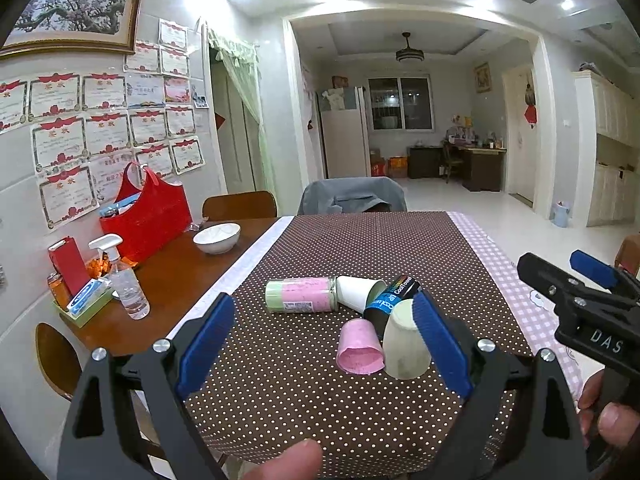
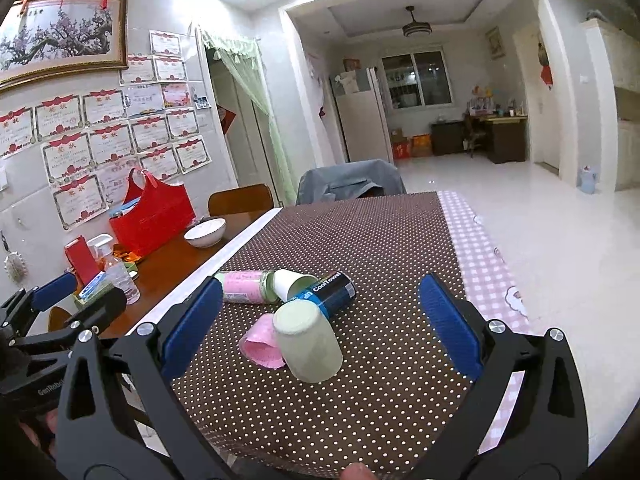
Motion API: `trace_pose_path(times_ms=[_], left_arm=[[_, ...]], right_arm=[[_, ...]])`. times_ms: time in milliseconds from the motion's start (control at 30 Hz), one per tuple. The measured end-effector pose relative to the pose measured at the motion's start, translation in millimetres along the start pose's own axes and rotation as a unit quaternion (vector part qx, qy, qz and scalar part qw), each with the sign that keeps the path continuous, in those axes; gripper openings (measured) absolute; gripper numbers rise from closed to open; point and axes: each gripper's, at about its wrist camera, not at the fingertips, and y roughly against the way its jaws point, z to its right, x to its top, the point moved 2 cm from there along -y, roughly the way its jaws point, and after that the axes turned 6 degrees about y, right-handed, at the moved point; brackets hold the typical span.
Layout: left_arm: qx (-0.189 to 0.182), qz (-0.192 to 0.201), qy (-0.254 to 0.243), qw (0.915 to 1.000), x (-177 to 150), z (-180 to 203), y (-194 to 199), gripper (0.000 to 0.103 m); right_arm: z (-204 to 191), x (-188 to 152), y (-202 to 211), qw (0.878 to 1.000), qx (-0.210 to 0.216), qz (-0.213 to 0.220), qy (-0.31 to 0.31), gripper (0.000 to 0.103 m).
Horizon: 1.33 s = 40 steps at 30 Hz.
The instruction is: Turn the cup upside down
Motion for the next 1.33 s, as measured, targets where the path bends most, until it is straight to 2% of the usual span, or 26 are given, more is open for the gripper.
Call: trace_pose_path(times_ms=[1033,1333], left_arm=[[0.01,0.027,0.003,0.9996,6.0,-0.1,12.3,0.089],[0.016,0.016,0.002,0.9997,6.8,-0.4,8.0,0.089]], right_arm=[[-3.2,2.1,0.3,1.0,0.008,-0.006,0.004,0.097],[-3.2,0.9,-0.8,1.0,0.009,-0.009,0.002,0.097]])
